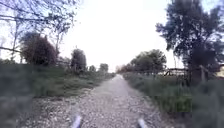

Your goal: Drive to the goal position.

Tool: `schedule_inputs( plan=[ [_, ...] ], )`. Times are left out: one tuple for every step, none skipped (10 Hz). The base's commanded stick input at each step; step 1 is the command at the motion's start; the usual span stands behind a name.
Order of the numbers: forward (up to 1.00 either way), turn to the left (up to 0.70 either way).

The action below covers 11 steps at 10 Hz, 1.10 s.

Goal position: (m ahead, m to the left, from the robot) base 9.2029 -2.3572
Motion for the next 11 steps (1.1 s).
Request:
schedule_inputs(
  plan=[
    [1.00, 0.00],
    [1.00, 0.00],
    [1.00, 0.00],
    [1.00, 0.00],
    [1.00, 0.00],
    [1.00, 0.00],
    [1.00, 0.00],
    [1.00, 0.00],
    [1.00, 0.00],
    [1.00, 0.00],
    [1.00, 0.00]
  ],
)
